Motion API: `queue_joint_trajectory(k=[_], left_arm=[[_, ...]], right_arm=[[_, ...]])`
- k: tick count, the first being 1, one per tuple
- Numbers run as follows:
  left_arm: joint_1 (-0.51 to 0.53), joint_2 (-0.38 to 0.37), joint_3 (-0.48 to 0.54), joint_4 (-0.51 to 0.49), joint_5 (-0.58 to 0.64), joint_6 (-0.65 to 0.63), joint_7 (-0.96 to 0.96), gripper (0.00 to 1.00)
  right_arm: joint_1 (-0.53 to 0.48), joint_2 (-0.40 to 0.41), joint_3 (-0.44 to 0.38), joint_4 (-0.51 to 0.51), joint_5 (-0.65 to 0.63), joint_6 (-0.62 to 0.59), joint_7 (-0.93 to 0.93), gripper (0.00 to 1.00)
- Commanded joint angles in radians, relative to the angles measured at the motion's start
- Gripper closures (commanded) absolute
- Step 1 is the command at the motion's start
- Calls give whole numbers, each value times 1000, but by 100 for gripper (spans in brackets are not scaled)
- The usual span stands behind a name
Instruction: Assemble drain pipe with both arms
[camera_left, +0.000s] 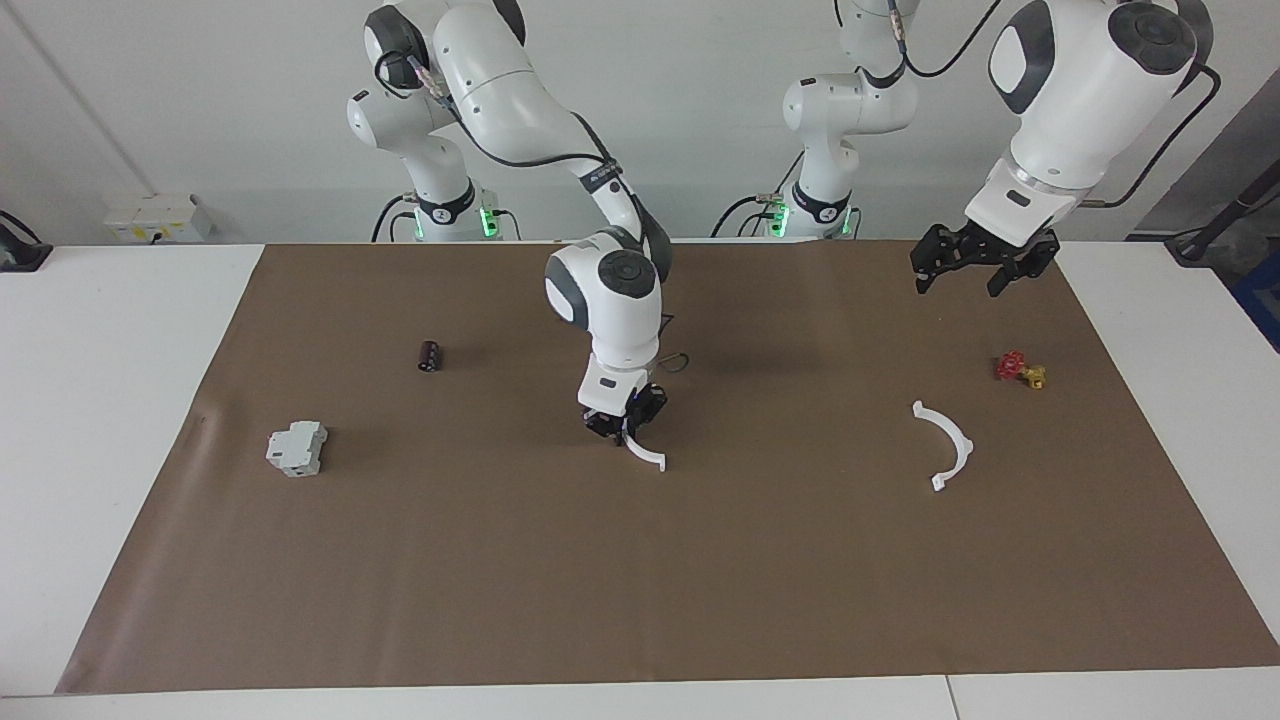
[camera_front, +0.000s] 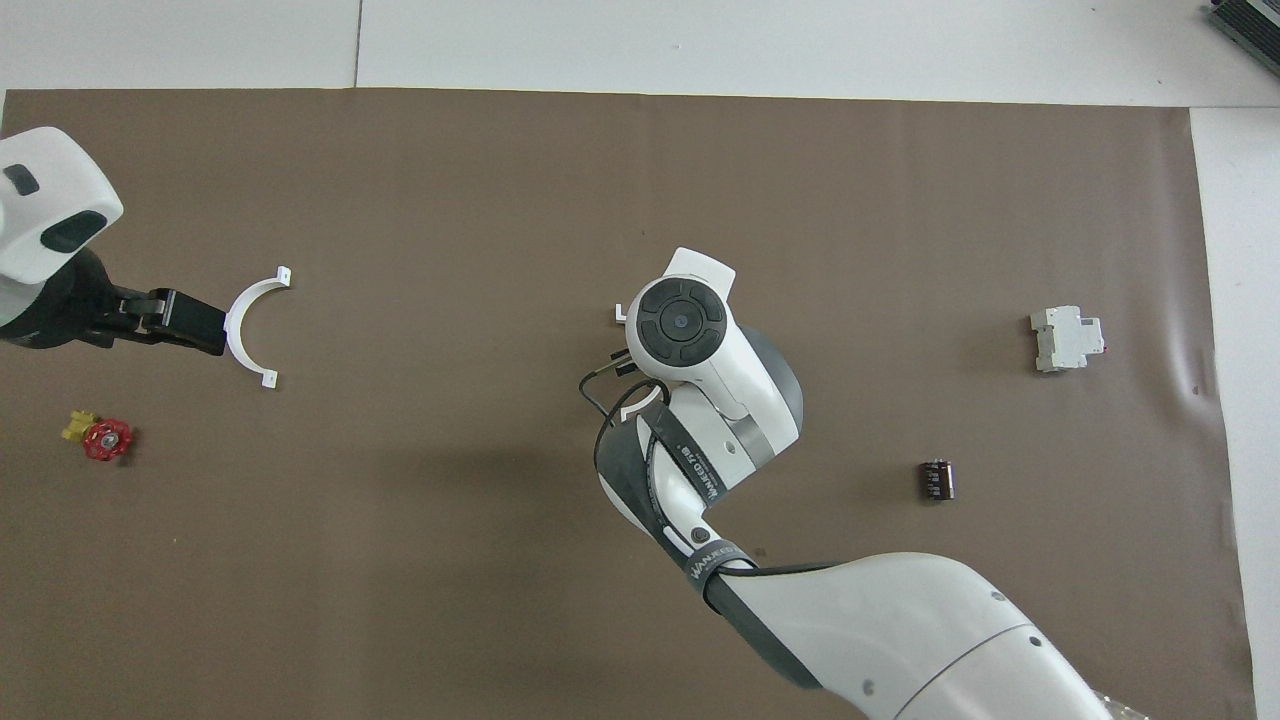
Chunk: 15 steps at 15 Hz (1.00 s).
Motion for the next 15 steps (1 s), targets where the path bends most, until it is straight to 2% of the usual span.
queue_joint_trajectory(k=[1, 3, 7, 11, 15], left_arm=[[11, -20, -9, -30, -6, 20, -10, 0], [12, -20, -9, -31, -6, 20, -10, 0], [12, -57, -4, -124, -6, 114, -7, 0], [11, -44, 36, -144, -6, 178, -10, 0], [12, -34, 66, -262, -6, 357, -9, 0]], right_arm=[[0, -11, 6, -7, 19, 9, 9, 0], [-3, -40, 6, -7, 22, -22, 21, 0], [-49, -189, -1, -6, 85, -152, 41, 0], [-194, -313, -7, 10, 82, -290, 84, 0], [-355, -402, -9, 37, 67, -382, 86, 0]])
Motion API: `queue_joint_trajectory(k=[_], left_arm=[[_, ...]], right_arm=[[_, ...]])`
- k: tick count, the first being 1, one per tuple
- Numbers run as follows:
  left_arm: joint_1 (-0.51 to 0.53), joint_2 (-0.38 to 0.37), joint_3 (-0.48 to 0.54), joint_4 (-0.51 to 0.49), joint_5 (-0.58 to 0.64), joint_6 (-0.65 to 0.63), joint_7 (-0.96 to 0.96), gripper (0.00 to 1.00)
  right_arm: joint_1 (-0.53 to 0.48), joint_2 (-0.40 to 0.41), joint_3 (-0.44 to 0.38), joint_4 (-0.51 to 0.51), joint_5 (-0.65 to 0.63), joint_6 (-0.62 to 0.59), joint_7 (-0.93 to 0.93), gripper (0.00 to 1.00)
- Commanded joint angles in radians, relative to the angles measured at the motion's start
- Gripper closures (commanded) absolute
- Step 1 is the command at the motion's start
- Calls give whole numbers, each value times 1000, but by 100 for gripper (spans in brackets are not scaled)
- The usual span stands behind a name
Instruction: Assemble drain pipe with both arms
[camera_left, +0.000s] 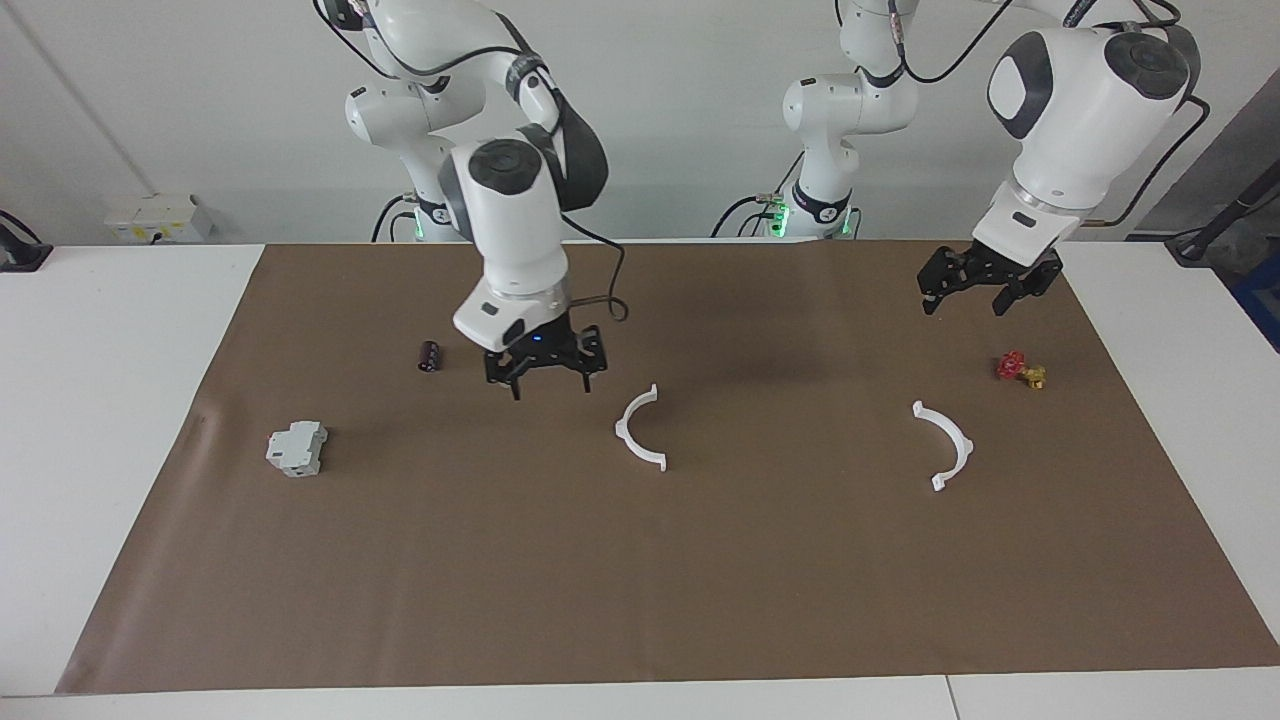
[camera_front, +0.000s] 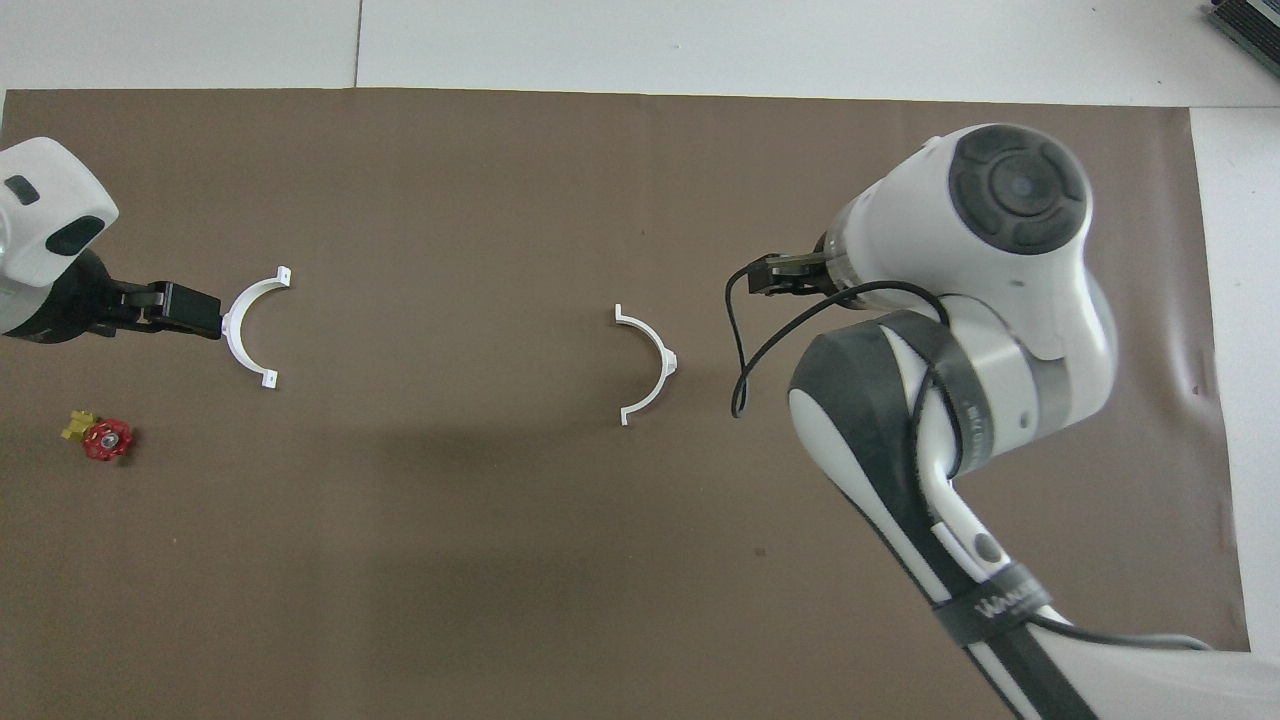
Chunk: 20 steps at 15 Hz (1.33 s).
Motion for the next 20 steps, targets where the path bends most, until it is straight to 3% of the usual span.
queue_joint_trajectory(k=[1, 3, 7, 10, 14, 20], left_arm=[[10, -20, 20, -130, -6, 154, -7, 0], [13, -12, 46, -224, -6, 304, -9, 0], [17, 35, 75, -290, -8, 446, -6, 0], [20, 69, 92, -322, -8, 516, -7, 0], [22, 149, 92, -325, -8, 598, -135, 0], [13, 210, 91, -362, -8, 714, -249, 0]], right_arm=[[-111, -52, 14, 22, 0, -85, 8, 0], [-162, -92, 12, 50, -3, -175, 7, 0], [-251, -178, 9, 53, -7, -332, -125, 0], [-262, -201, 13, 67, -111, -399, -209, 0], [-251, -244, 17, 0, -108, -404, -216, 0], [-262, -227, 17, 44, -56, -435, -271, 0]])
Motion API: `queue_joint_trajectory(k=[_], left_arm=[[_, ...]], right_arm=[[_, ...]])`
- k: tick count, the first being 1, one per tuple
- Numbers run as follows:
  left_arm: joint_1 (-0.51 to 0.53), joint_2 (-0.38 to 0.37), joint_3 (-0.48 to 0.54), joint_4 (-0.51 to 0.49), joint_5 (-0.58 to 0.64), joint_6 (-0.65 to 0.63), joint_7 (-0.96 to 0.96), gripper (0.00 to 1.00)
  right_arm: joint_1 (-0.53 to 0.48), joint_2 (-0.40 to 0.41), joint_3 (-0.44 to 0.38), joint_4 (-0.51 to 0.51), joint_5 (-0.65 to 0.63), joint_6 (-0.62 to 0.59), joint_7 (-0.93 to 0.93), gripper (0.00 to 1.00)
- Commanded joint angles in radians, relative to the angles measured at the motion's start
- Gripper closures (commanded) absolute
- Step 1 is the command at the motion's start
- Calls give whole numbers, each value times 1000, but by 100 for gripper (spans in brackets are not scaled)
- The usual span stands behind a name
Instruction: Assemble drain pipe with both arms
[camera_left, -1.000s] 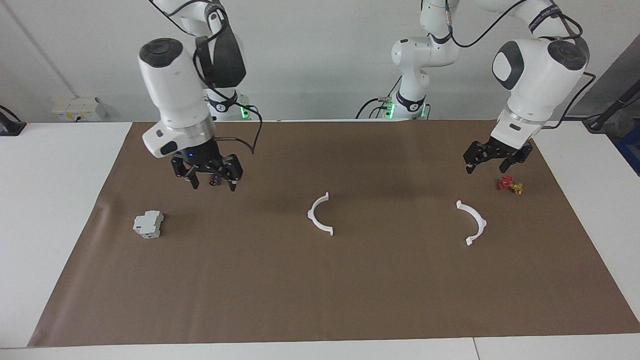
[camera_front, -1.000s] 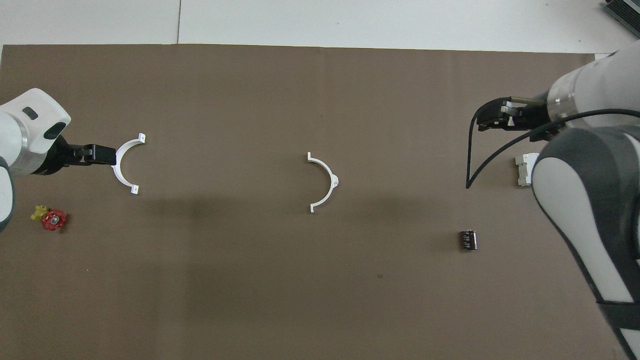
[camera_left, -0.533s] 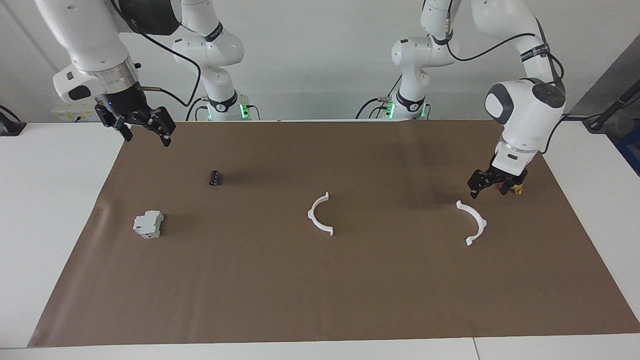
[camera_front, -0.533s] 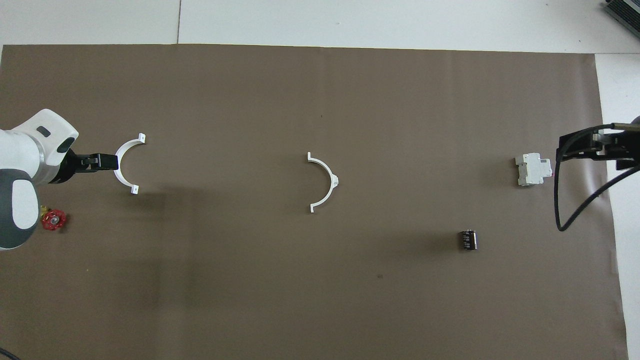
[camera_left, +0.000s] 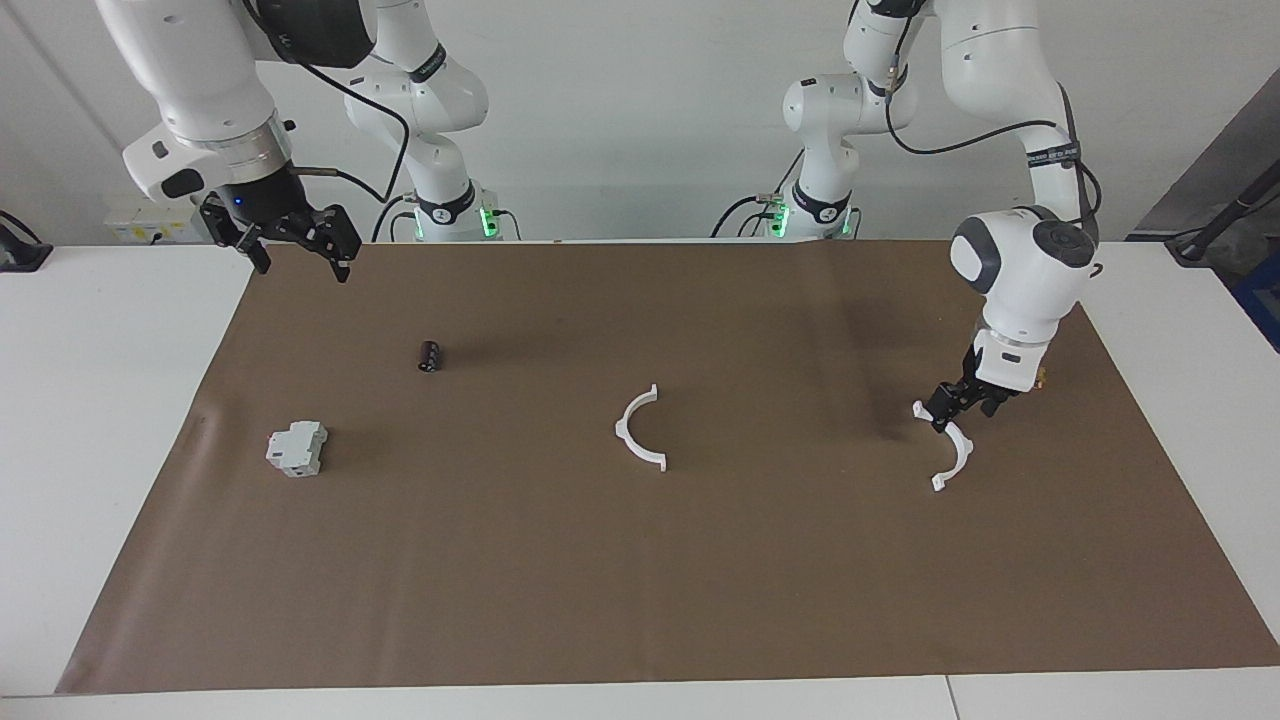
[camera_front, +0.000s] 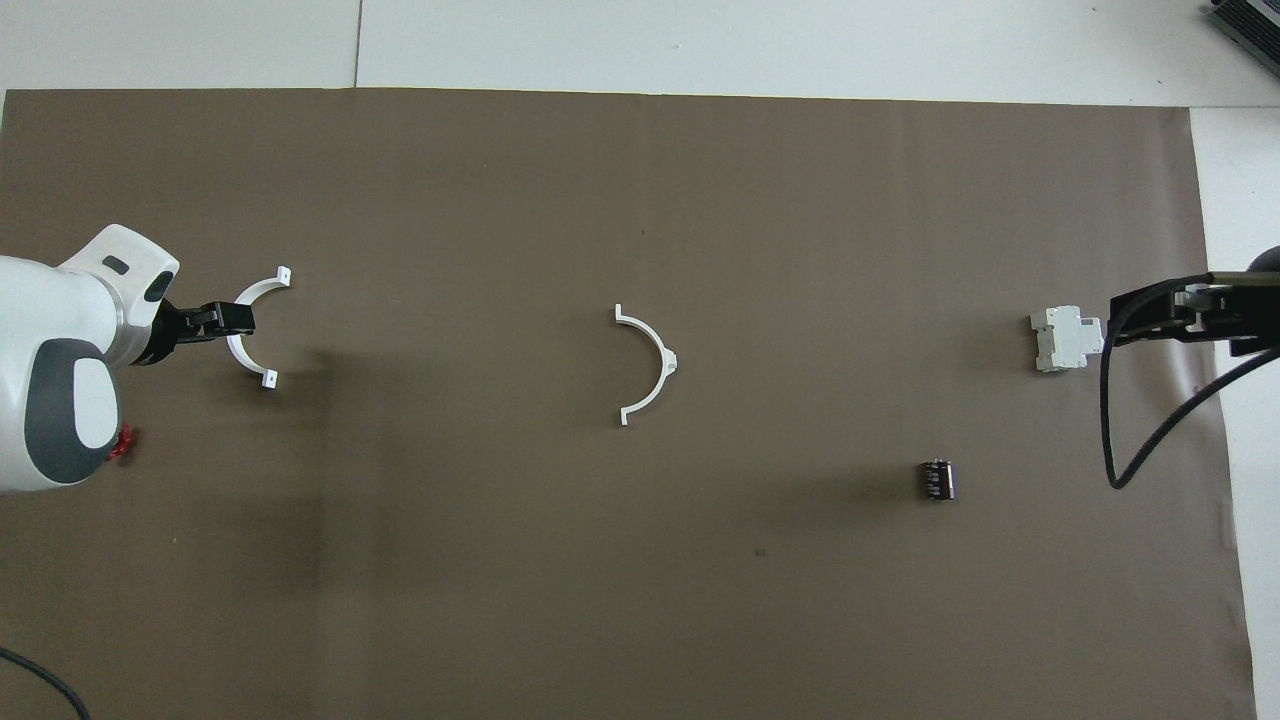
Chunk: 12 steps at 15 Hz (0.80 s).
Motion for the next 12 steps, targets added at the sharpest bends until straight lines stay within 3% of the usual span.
queue_joint_trajectory(k=[1, 7, 12], left_arm=[[-3, 12, 2, -23, -6, 43, -33, 0], [2, 20, 2, -43, -6, 52, -42, 0], [3, 21, 2, -45, -6, 52, -41, 0]], right_arm=[[-19, -9, -1, 30, 43, -63, -62, 0], [-40, 22, -11, 115, 68, -146, -62, 0], [-27, 15, -9, 83, 56, -128, -60, 0]])
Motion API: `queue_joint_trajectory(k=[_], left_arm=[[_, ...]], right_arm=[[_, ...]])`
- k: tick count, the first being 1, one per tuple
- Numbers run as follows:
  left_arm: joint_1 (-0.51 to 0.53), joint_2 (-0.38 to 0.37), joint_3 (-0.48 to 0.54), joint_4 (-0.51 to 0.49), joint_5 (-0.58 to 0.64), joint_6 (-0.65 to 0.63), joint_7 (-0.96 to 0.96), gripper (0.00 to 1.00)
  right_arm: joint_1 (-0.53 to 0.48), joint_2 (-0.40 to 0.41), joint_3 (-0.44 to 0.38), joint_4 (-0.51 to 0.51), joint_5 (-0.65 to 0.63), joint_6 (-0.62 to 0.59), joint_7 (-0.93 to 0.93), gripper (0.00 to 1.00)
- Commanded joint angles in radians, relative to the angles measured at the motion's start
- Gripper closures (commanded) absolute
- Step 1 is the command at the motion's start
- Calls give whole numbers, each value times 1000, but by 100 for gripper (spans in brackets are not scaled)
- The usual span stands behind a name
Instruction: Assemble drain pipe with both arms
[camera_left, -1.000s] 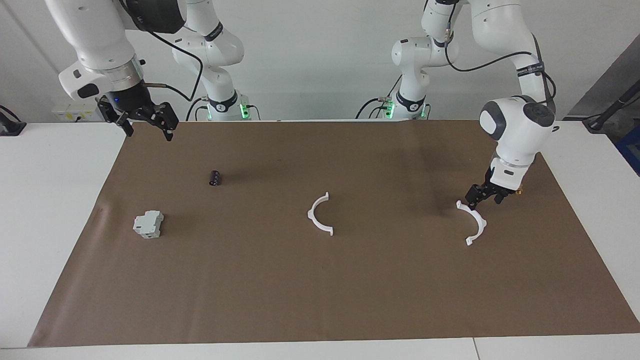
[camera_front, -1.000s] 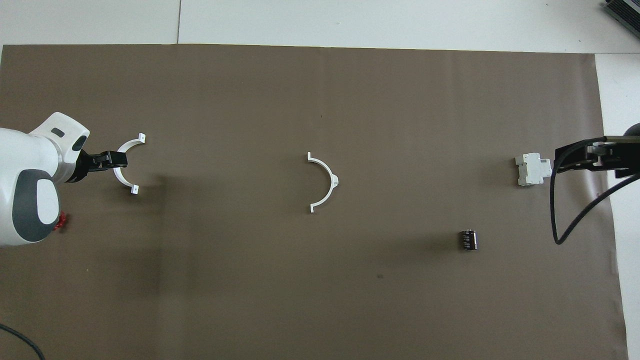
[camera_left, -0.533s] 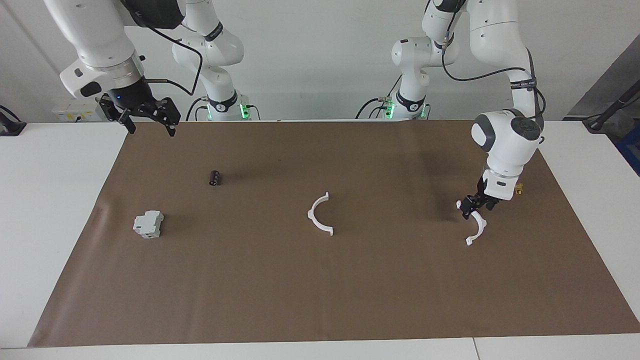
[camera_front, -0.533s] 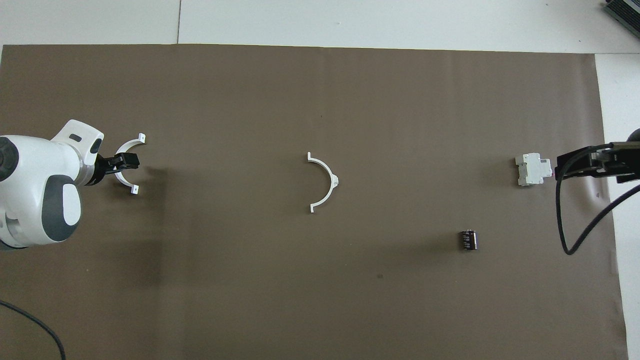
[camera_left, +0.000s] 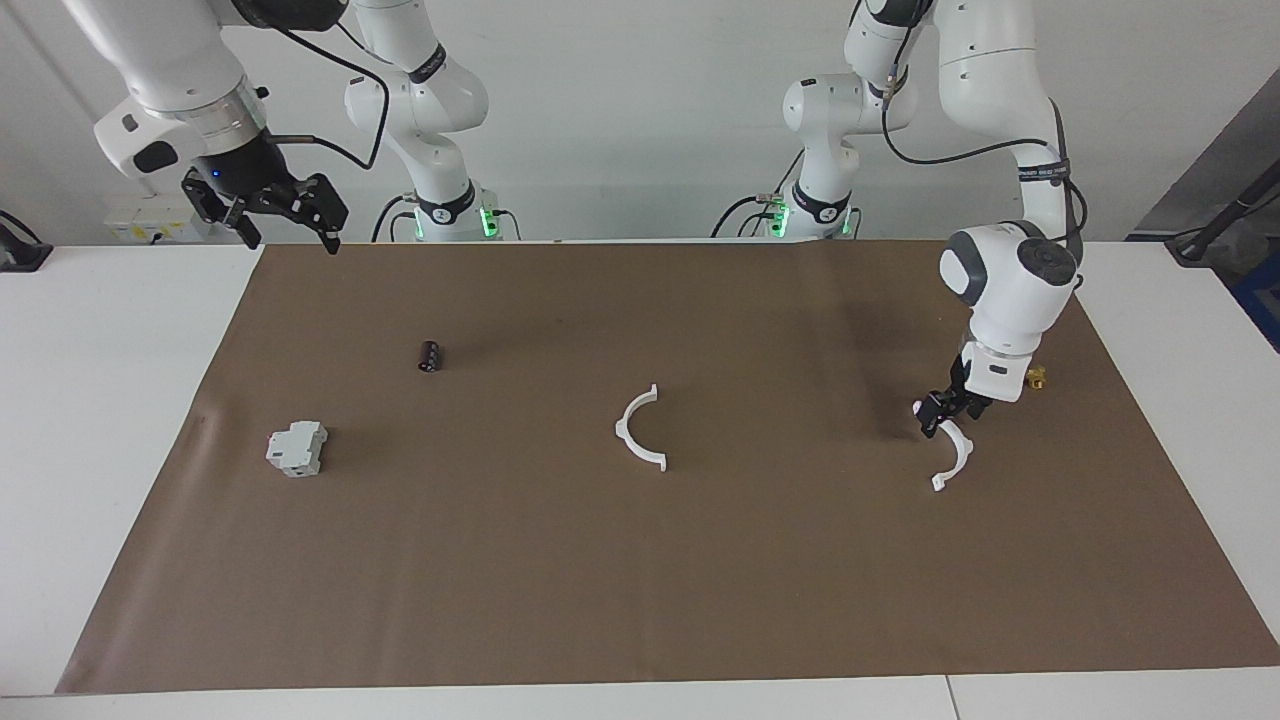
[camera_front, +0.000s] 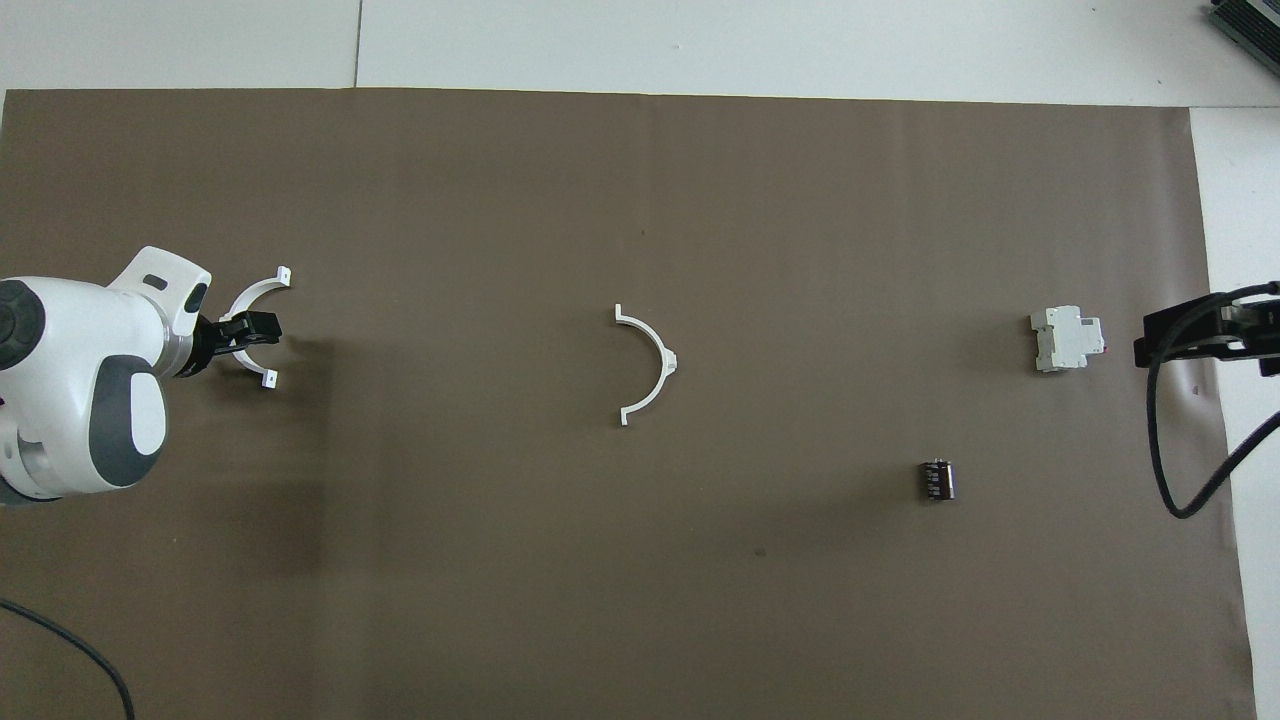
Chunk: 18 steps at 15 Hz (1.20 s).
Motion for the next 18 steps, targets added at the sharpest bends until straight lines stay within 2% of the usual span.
queue_joint_trajectory(k=[1, 7, 10, 14, 16, 17, 18], left_arm=[[2, -2, 1, -18, -6, 30, -8, 0], [2, 1, 1, -18, -6, 39, -10, 0], [1, 6, 1, -18, -8, 39, -19, 35], [-5, 6, 1, -18, -6, 41, -60, 66], [-5, 6, 1, -18, -6, 39, -57, 93], [-7, 6, 1, -18, -6, 38, -57, 100], [-8, 6, 1, -18, -6, 36, -54, 100]], right_arm=[[1, 1, 8, -21, -3, 38, -27, 0], [-4, -1, 16, -26, -9, 58, -26, 0], [-14, -2, 14, -26, -3, 52, -26, 0], [-10, -2, 14, -26, -3, 53, -26, 0], [-11, -2, 14, -26, -3, 53, -26, 0], [-11, -2, 14, -26, -3, 53, -26, 0], [-11, -2, 14, -26, -3, 53, -26, 0]])
